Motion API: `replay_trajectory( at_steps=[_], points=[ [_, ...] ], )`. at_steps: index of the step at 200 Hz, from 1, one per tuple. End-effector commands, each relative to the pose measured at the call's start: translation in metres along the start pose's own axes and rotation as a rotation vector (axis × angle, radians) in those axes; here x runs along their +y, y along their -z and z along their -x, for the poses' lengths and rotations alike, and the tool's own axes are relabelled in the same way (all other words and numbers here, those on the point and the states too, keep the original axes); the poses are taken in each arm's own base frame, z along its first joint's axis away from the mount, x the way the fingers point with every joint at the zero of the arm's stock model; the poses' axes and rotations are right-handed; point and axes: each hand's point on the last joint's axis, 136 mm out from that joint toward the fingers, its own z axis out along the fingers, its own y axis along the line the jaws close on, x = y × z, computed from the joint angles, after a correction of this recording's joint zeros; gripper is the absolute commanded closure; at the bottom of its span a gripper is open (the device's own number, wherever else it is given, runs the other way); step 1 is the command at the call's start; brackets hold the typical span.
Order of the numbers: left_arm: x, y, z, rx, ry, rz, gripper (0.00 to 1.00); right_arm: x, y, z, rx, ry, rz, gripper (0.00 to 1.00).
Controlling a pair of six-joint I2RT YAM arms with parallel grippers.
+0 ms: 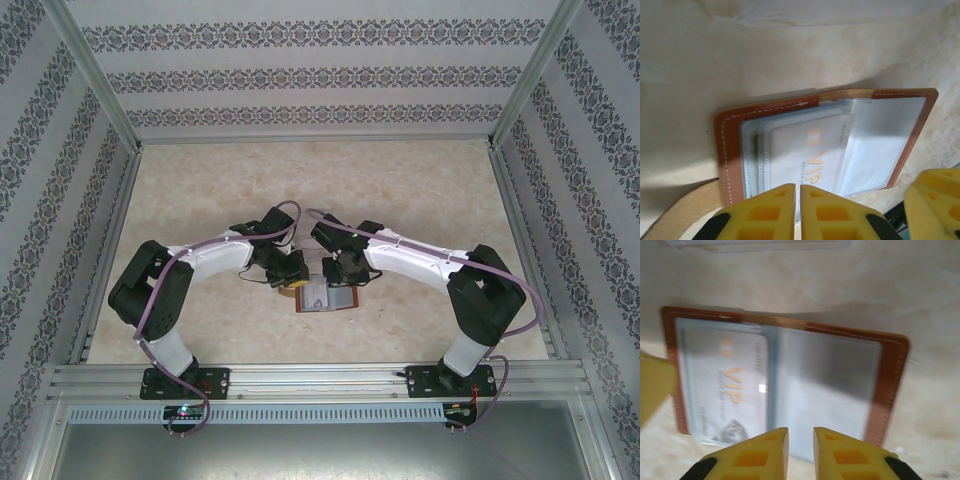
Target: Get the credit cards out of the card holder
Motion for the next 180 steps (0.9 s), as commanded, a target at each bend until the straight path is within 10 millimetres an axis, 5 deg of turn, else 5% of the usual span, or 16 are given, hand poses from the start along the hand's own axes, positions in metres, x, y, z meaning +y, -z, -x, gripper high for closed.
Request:
replay_trajectory(
  at_steps=[1,95,180],
  points=[
    [-0.007,-0.003,-0.005,0.016,-0.017,0.008,0.90,0.021,-0.001,0.003,0.006,-0.054,0.165,0.81],
    [0.014,-0.030,-0.014,0.063,-0.006,0.075,0.93,0.025,-0.026,-0.004,0.047,-0.171,0.360,0.83],
    [0.014,-0.030,-0.014,0.062,-0.005,0.073,0.93,0.025,-0.032,-0.003,0.061,-0.168,0.351,0.83]
  ],
)
